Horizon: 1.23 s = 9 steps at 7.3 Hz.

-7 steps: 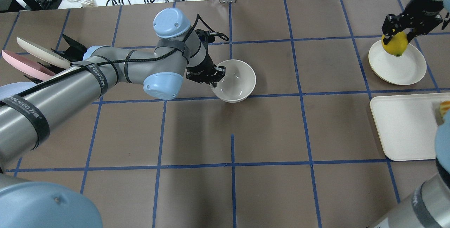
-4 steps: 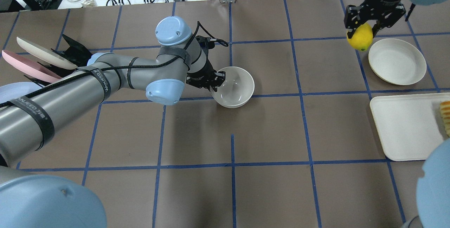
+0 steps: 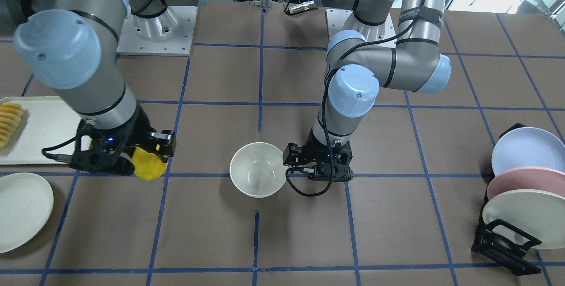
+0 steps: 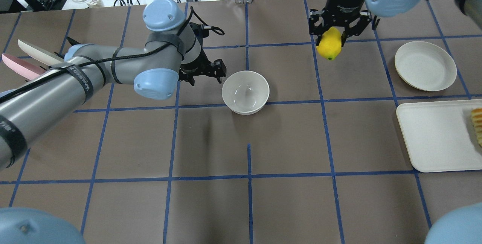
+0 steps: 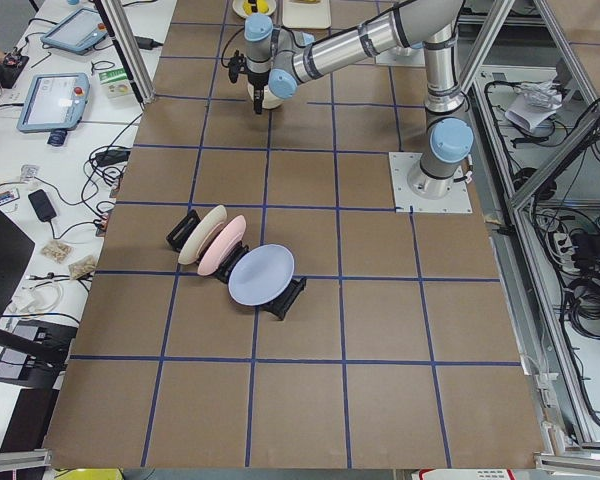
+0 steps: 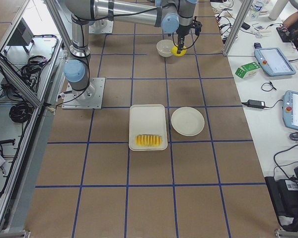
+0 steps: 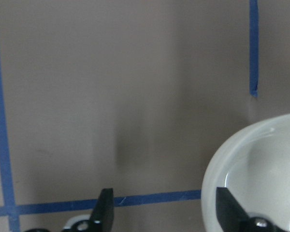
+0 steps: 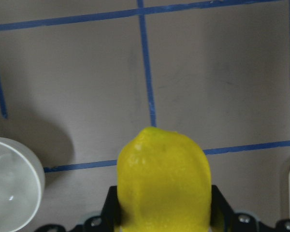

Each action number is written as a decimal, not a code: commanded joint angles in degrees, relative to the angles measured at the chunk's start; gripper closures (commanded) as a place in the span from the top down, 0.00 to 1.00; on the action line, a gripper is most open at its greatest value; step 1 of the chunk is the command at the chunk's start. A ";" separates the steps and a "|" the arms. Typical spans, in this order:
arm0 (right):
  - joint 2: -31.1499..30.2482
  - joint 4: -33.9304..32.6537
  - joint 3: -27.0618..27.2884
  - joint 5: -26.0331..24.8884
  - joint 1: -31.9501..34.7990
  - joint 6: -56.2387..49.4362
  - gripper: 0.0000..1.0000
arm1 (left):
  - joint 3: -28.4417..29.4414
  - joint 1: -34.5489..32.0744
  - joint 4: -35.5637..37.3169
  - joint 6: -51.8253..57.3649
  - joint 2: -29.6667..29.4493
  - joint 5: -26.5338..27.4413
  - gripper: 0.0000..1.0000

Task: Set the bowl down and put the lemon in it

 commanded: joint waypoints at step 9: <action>10.22 -18.63 8.82 1.26 17.22 17.00 0.00 | 12.58 7.74 -36.10 13.75 18.50 3.99 1.00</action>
